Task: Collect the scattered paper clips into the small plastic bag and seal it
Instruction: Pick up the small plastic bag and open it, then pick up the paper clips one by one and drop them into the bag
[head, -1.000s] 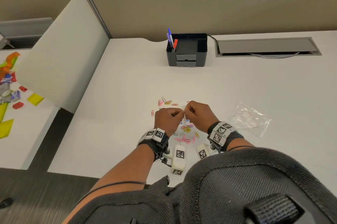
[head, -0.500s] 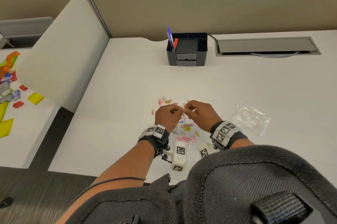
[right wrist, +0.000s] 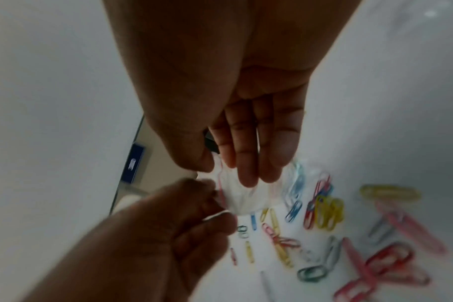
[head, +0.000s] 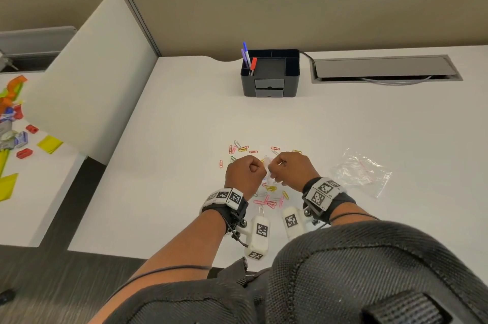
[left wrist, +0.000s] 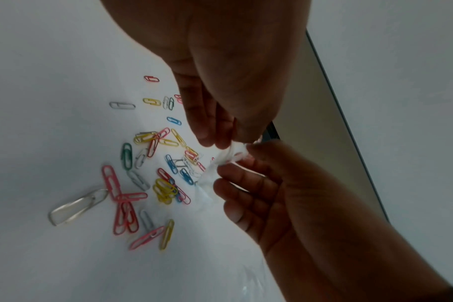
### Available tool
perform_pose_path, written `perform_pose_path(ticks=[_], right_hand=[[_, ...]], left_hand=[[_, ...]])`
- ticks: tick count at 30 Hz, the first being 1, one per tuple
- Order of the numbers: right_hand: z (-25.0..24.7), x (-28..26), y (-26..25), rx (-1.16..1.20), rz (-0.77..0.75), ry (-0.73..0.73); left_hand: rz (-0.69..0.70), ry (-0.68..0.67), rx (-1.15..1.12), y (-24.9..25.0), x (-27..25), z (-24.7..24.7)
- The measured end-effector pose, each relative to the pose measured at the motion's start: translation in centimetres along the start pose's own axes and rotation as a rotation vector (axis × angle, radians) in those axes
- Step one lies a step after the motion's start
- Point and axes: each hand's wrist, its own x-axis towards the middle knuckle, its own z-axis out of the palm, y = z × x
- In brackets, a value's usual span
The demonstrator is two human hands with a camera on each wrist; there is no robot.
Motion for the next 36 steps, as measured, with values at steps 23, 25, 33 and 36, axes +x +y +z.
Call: perform_pose_path(ticks=[23,25,33,36], right_hand=[[1.4,-1.1,-1.4,0.141,0.078,-0.121],[2.0,-1.0,-1.8,0.136,0.062,-0.136],[1.1,-1.4,-1.6,-0.145,-0.013,-0.157],[1.1,-1.5,-1.7,-0.239,-0.045,-0.130]], left_hand=[[0.039,-0.206,-0.204,-5.5,-2.2,-0.3],[0.073,-0.229,-0.266,-4.8,-2.4,-0.3],[0.094,-0.145,-0.176,-6.0,-2.7,-0.9],[0.066,-0.154,-0.177,-6.5,-2.7,-0.7]])
